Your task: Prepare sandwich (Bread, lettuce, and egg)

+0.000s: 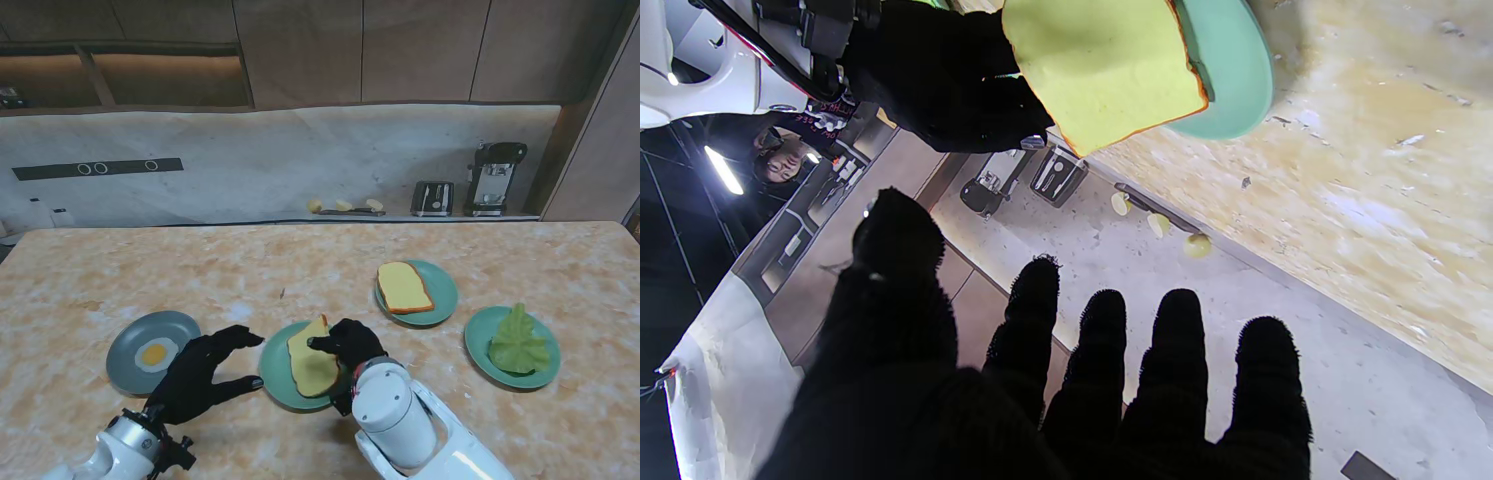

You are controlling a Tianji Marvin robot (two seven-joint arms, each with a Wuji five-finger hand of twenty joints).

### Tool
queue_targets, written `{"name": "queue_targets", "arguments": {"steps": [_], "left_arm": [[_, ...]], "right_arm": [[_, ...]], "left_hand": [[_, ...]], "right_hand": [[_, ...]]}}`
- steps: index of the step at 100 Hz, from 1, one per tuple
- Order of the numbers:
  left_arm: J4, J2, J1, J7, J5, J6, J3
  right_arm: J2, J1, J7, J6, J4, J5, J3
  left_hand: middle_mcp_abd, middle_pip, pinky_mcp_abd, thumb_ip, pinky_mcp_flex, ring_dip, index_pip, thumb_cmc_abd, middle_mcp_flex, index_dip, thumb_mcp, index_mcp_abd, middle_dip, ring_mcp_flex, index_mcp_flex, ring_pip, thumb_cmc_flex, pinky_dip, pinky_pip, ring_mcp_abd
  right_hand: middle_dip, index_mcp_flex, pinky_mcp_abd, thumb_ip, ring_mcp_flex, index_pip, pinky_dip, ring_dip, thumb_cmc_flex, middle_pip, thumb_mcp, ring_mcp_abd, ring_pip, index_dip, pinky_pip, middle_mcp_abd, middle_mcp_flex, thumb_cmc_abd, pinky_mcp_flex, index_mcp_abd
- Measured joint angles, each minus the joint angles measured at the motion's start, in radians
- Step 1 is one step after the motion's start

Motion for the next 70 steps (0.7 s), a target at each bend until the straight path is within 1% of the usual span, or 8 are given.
{"name": "queue_targets", "arguments": {"steps": [10, 14, 16, 28, 40, 70], "left_arm": [[0.001, 0.000, -0.001, 0.000, 0.000, 0.000, 0.000], [0.002, 0.000, -0.001, 0.000, 0.000, 0.000, 0.000], [0.002, 0.000, -0.001, 0.000, 0.000, 0.000, 0.000], [0.002, 0.000, -0.001, 0.000, 0.000, 0.000, 0.000], [0.003, 0.000, -0.001, 0.000, -0.001, 0.000, 0.000], [0.004, -0.001, -0.002, -0.001, -0.006, 0.001, 0.000]], "right_arm": [[0.013, 0.006, 0.013, -0.034, 0.003, -0.058, -0.008], [0.018, 0.008, 0.016, -0.047, 0.004, -0.079, -0.011], [0.020, 0.009, 0.017, -0.052, 0.004, -0.086, -0.012], [0.029, 0.014, 0.021, -0.067, 0.004, -0.102, -0.015], [0.037, 0.017, 0.023, -0.085, 0.004, -0.146, -0.020], [0.071, 0.049, 0.089, -0.086, 0.017, -0.293, -0.044]], "left_hand": [[0.000, 0.000, 0.000, 0.000, 0.000, 0.000, 0.000, 0.000, 0.000, 0.000, 0.000, 0.000, 0.000, 0.000, 0.000, 0.000, 0.000, 0.000, 0.000, 0.000], [0.000, 0.000, 0.000, 0.000, 0.000, 0.000, 0.000, 0.000, 0.000, 0.000, 0.000, 0.000, 0.000, 0.000, 0.000, 0.000, 0.000, 0.000, 0.000, 0.000], [0.000, 0.000, 0.000, 0.000, 0.000, 0.000, 0.000, 0.000, 0.000, 0.000, 0.000, 0.000, 0.000, 0.000, 0.000, 0.000, 0.000, 0.000, 0.000, 0.000], [0.000, 0.000, 0.000, 0.000, 0.000, 0.000, 0.000, 0.000, 0.000, 0.000, 0.000, 0.000, 0.000, 0.000, 0.000, 0.000, 0.000, 0.000, 0.000, 0.000], [0.000, 0.000, 0.000, 0.000, 0.000, 0.000, 0.000, 0.000, 0.000, 0.000, 0.000, 0.000, 0.000, 0.000, 0.000, 0.000, 0.000, 0.000, 0.000, 0.000], [0.000, 0.000, 0.000, 0.000, 0.000, 0.000, 0.000, 0.000, 0.000, 0.000, 0.000, 0.000, 0.000, 0.000, 0.000, 0.000, 0.000, 0.000, 0.000, 0.000]], "right_hand": [[0.000, 0.005, 0.000, 0.000, -0.006, 0.000, 0.001, 0.000, 0.000, 0.000, 0.000, 0.000, 0.000, 0.000, 0.000, -0.001, 0.000, 0.000, -0.010, 0.000], [0.000, 0.005, -0.001, 0.000, -0.025, -0.001, 0.001, 0.000, 0.000, 0.000, 0.000, 0.000, -0.002, 0.000, -0.003, -0.002, -0.026, 0.000, -0.022, 0.000], [0.000, 0.005, -0.001, 0.000, -0.021, -0.003, 0.001, 0.000, 0.000, 0.000, 0.000, 0.000, -0.002, 0.000, -0.005, -0.004, -0.011, 0.000, -0.023, 0.000], [0.000, 0.005, -0.001, 0.000, -0.018, -0.011, 0.001, 0.000, 0.000, 0.000, 0.000, -0.007, -0.004, -0.001, -0.015, -0.008, -0.011, 0.000, -0.030, 0.000], [0.000, 0.006, -0.002, 0.000, -0.029, -0.012, 0.001, 0.000, 0.000, 0.000, 0.000, -0.009, -0.013, -0.001, -0.027, -0.008, -0.010, 0.000, -0.042, 0.000], [0.000, 0.007, -0.002, 0.000, -0.029, -0.039, 0.001, 0.000, 0.000, -0.012, -0.012, -0.009, -0.017, -0.008, -0.040, -0.008, -0.010, 0.000, -0.056, 0.000]]}}
